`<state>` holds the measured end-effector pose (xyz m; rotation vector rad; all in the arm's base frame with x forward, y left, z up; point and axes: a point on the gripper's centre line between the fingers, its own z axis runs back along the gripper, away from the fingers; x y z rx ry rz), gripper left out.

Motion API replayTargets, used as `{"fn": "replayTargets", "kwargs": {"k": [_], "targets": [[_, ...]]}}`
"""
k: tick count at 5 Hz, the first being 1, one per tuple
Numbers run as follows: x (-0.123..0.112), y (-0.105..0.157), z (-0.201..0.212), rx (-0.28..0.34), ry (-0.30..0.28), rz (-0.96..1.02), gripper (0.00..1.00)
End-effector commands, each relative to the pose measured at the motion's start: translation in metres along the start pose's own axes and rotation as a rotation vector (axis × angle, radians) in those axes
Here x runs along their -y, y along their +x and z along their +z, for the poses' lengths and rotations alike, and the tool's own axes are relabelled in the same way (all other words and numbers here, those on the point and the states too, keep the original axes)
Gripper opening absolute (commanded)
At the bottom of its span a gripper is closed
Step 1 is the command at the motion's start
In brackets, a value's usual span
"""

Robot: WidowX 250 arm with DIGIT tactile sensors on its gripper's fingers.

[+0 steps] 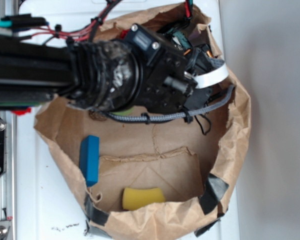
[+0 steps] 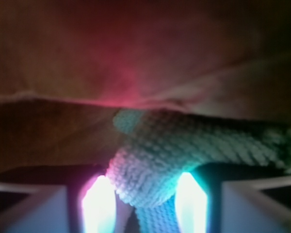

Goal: Grab the blue cloth.

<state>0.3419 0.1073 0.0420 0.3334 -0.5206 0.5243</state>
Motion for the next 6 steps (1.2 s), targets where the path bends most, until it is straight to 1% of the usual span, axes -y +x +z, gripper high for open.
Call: {"fn": "replayTargets", "kwargs": {"k": [1, 3, 4, 5, 6], "targets": [[-0.002, 0.014, 0.011, 0.039, -0.009, -0.021, 0.0], [-0.003, 0.014, 0.015, 0.033, -0.023, -0.03, 0.0], [-0.005, 0.014, 0.022, 0.021, -0.051, -0.032, 0.0], [-0.008, 0.015, 0.034, -0.007, -0.094, -0.036, 0.0], [-0.012, 0.02, 0.05, -0.075, -0.149, -0.052, 0.0]]}}
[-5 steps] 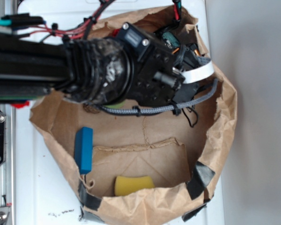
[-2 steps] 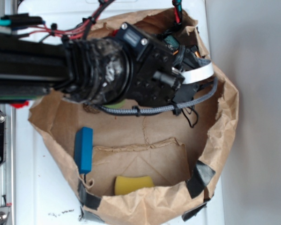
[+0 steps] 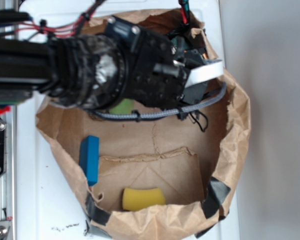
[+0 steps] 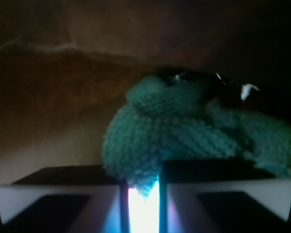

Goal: Grab the blue cloth.

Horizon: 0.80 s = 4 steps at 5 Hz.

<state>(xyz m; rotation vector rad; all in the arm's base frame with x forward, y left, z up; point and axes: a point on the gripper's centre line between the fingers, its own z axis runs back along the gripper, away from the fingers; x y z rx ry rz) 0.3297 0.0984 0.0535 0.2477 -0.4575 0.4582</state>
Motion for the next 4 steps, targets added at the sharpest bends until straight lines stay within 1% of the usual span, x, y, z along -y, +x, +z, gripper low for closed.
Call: {"fn": "replayTargets", "kwargs": {"k": [1, 2, 4], "targets": [[-0.008, 0.026, 0.055, -0.083, -0.117, -0.028, 0.0], [-0.007, 0.024, 0.075, -0.142, -0.156, -0.072, 0.0], [-0.01, 0.007, 0.116, -0.18, -0.264, -0.174, 0.0]]}}
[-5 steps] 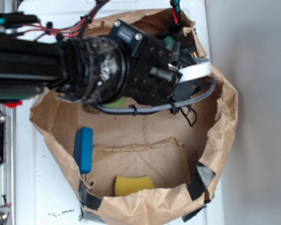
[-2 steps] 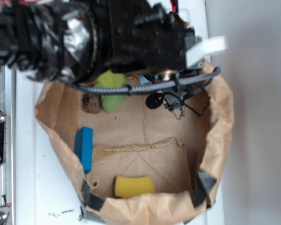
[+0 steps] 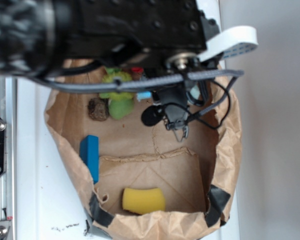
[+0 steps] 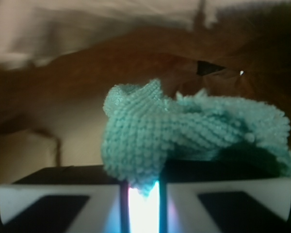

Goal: Grab the blue cloth.

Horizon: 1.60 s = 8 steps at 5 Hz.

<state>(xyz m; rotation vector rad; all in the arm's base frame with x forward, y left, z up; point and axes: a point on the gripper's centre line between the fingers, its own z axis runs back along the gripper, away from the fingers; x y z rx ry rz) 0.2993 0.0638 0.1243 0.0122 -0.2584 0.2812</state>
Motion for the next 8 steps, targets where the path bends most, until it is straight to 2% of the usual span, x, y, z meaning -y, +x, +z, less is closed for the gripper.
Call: {"fn": "replayTargets", "kwargs": {"k": [1, 3, 4, 5, 8], "targets": [[-0.007, -0.005, 0.046, 0.035, -0.061, -0.07, 0.0], [0.002, -0.01, 0.062, -0.008, -0.046, -0.172, 0.0], [0.008, -0.016, 0.074, 0.018, -0.067, -0.18, 0.0], [0.018, -0.021, 0.084, 0.049, -0.055, -0.169, 0.0], [0.029, -0.029, 0.095, 0.045, -0.074, -0.163, 0.0]]}}
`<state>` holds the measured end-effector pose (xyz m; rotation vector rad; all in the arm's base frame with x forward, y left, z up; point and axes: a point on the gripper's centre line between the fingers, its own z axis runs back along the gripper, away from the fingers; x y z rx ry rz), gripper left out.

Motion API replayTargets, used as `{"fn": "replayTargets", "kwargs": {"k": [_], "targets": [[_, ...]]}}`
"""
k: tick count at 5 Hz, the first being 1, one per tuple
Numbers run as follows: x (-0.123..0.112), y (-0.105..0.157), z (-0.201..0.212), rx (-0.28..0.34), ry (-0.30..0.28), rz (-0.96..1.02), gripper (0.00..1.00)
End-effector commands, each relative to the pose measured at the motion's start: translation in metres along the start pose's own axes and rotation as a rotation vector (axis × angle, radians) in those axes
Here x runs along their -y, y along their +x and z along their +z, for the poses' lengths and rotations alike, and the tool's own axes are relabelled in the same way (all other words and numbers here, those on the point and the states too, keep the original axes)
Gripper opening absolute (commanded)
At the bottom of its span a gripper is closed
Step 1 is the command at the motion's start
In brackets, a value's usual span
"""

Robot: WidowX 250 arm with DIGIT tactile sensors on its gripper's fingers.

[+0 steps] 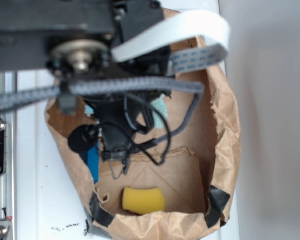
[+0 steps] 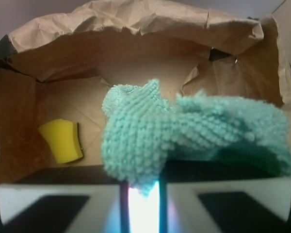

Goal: Grab the blue cloth.

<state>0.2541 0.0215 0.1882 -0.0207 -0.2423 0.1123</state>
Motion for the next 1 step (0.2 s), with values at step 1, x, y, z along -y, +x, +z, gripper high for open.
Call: {"fn": "replayTargets", "kwargs": {"k": [1], "targets": [[-0.0013, 0.0058, 0.0141, 0.079, -0.009, 0.002, 0.0]]}}
